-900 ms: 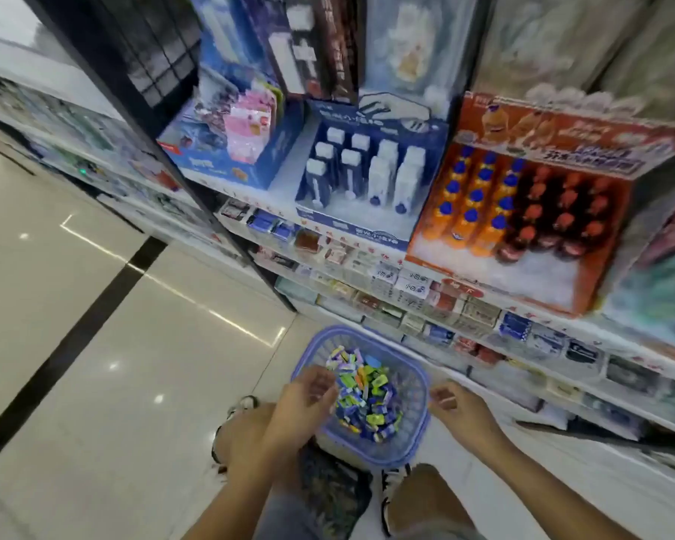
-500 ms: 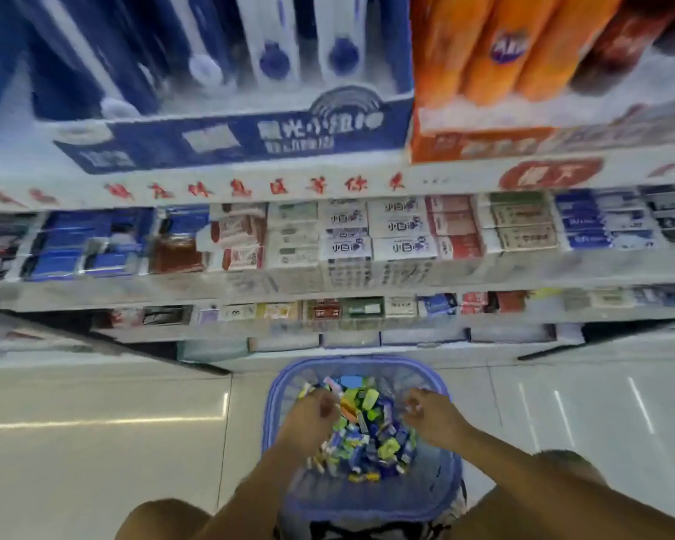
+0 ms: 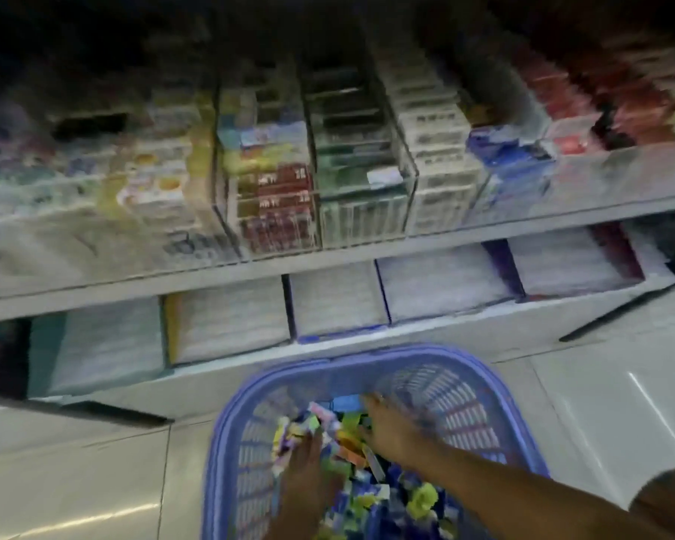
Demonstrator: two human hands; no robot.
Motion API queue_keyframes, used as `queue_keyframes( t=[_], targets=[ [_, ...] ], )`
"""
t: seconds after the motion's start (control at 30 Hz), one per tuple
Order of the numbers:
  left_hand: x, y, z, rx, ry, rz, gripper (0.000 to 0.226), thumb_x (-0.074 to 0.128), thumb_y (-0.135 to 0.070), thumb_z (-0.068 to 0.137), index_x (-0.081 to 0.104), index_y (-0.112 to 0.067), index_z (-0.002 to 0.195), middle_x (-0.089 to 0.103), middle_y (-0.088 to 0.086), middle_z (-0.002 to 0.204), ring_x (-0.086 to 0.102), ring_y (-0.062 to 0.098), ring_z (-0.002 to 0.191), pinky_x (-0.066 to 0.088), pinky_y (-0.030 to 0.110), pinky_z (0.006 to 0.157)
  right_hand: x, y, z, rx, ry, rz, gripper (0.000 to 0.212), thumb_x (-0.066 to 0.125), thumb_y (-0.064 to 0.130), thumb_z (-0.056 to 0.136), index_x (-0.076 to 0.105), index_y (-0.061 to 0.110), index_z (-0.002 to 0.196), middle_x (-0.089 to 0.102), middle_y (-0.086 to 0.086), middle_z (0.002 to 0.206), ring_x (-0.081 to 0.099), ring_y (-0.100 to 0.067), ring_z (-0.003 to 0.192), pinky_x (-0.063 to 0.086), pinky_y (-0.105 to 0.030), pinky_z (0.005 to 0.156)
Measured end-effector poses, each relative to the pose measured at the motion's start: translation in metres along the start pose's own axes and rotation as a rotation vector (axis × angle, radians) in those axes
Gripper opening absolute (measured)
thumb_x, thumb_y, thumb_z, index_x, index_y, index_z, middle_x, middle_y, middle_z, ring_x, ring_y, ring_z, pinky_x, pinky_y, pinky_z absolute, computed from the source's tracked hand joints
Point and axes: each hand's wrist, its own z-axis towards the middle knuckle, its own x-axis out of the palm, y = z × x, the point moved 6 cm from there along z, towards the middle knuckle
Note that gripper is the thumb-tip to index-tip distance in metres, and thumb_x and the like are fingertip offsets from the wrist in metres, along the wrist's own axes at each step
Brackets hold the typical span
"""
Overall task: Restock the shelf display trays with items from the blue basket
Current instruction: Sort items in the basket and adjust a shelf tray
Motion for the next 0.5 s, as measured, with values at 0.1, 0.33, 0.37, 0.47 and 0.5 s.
queue_keyframes(
  t=[0.1, 0.33, 0.37, 0.47, 0.5],
  targets=[
    [0.017, 0.000, 0.010, -0.026, 0.085, 0.039, 0.083, 0.047, -0.048, 0.092, -0.006, -0.025, 0.151, 0.003, 0.009, 0.159, 0.010, 0.025, 0.146, 0.026, 0.036, 0.114, 0.020, 0.003, 0.020, 0.001, -0.079, -0.016, 0.061, 0.040, 0.050, 0.094, 0.031, 0.015, 0.143, 0.038, -0.013, 0.142, 0.041, -0.028, 0.126, 0.034, -0.033, 0.102],
    [0.034, 0.009, 0.004, -0.074, 0.234, -0.190, 0.053, 0.053, -0.030, 0.093, 0.037, -0.024, 0.143, 0.028, 0.010, 0.153, 0.050, 0.020, 0.120, 0.048, 0.022, 0.083, 0.047, 0.008, 0.036, 0.123, -0.027, -0.182, 0.090, 0.016, 0.078, 0.083, 0.037, 0.012, 0.139, 0.045, -0.017, 0.136, 0.038, -0.032, 0.125, 0.021, -0.043, 0.111],
    [0.022, 0.009, 0.004, -0.086, 0.105, -0.212, 0.042, 0.050, -0.025, 0.094, 0.047, -0.022, 0.136, 0.047, 0.010, 0.141, 0.058, 0.017, 0.099, 0.050, 0.019, 0.071, 0.044, 0.009, 0.039, 0.143, 0.007, -0.228, 0.091, 0.016, 0.079, 0.083, 0.033, 0.012, 0.143, 0.041, -0.017, 0.141, 0.037, -0.032, 0.128, 0.023, -0.044, 0.111],
    [-0.010, 0.021, 0.004, -0.142, -0.265, -0.233, 0.027, 0.051, -0.019, 0.092, 0.060, -0.018, 0.117, 0.061, 0.008, 0.116, 0.059, 0.018, 0.080, 0.048, 0.027, 0.064, 0.043, 0.014, 0.050, 0.193, 0.114, -0.393, 0.098, 0.020, 0.082, 0.080, 0.013, 0.014, 0.150, 0.026, -0.012, 0.154, 0.030, -0.032, 0.138, 0.025, -0.043, 0.112],
    [-0.009, 0.026, 0.006, -0.141, -0.285, -0.252, 0.028, 0.052, -0.021, 0.093, 0.059, -0.018, 0.119, 0.058, 0.009, 0.122, 0.060, 0.022, 0.093, 0.048, 0.030, 0.072, 0.046, 0.014, 0.052, 0.230, 0.145, -0.384, 0.107, 0.022, 0.086, 0.075, 0.008, 0.011, 0.150, 0.022, -0.010, 0.155, 0.027, -0.032, 0.140, 0.023, -0.043, 0.113]
  ],
)
